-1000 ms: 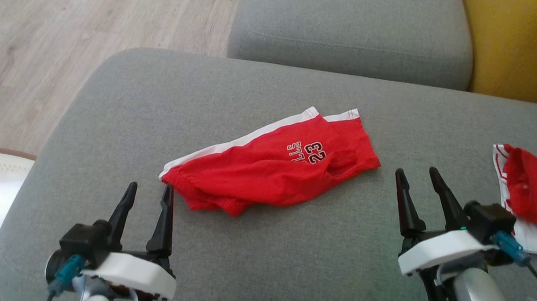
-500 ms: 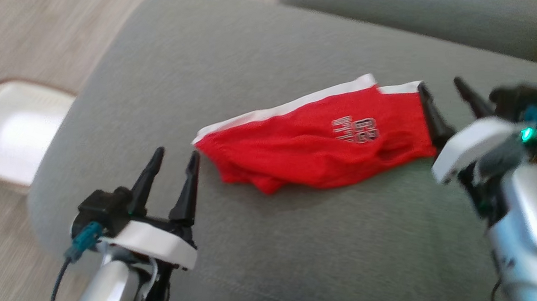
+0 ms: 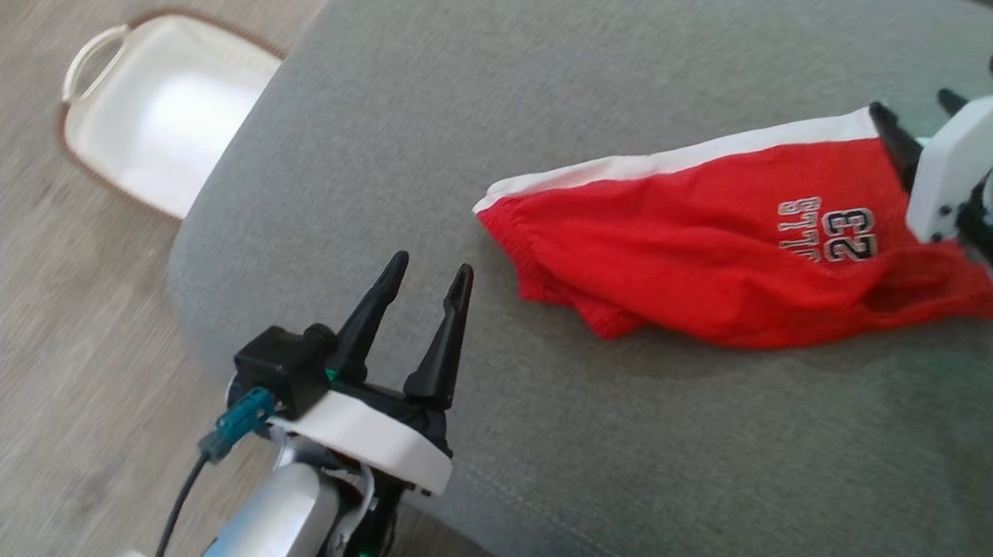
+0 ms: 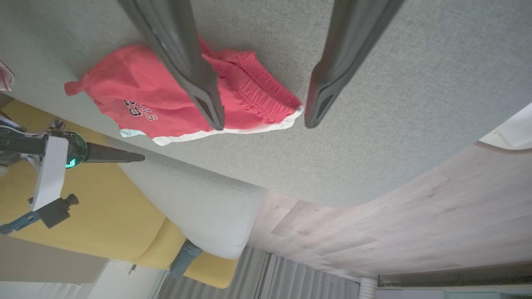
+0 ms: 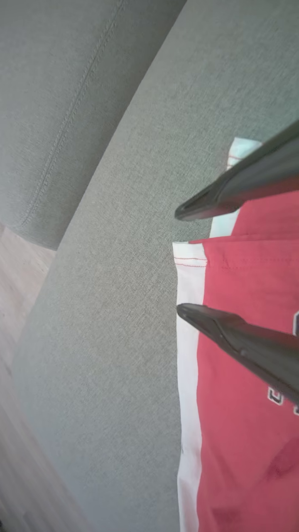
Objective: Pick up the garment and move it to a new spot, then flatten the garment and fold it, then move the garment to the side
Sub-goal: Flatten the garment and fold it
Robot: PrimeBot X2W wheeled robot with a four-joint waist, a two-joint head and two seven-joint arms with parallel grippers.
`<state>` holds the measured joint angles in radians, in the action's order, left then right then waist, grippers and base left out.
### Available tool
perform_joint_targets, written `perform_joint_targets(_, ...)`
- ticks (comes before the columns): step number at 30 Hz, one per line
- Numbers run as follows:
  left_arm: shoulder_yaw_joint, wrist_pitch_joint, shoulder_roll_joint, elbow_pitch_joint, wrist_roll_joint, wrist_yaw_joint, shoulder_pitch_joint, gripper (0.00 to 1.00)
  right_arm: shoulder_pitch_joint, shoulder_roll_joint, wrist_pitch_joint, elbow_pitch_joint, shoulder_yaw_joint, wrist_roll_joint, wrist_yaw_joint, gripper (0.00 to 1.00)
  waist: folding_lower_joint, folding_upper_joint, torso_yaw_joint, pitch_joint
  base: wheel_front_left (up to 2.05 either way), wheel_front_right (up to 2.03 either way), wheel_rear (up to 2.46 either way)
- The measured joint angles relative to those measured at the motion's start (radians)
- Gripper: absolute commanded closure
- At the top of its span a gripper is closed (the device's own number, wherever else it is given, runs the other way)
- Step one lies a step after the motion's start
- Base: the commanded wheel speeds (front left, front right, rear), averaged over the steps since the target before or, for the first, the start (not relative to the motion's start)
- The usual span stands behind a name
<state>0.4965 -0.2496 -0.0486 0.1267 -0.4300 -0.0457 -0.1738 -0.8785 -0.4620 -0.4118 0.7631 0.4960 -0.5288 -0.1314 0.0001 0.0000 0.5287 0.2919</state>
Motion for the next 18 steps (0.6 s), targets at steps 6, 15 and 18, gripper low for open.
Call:
perform_joint_targets(6, 0.017, 0.0, 0.001, -0.009, -0.022, -0.022, -0.002, 0.0, -0.067, -0.007, -0.024, 0.069, 0.06, -0.027, 0.0, 0.0, 0.0, 0.0, 0.021, 0.041, 0.0, 0.0, 0.0)
perform_joint_targets(15, 0.04, 0.0, 0.002, -0.024, -0.04, -0.033, -0.024, 0.0, -0.14, -0.022, -0.056, 0.15, 0.158, -0.054, 0.0, 0.0, 0.0, 0.0, 0.027, 0.075, 0.0, 0.0, 0.0)
perform_joint_targets(18, 0.046, 0.0, 0.002, -0.025, -0.048, -0.033, -0.027, 0.0, -0.141, -0.021, -0.06, 0.162, 0.181, -0.089, 0.0, 0.0, 0.0, 0.0, 0.028, 0.076, 0.0, 0.0, 0.0)
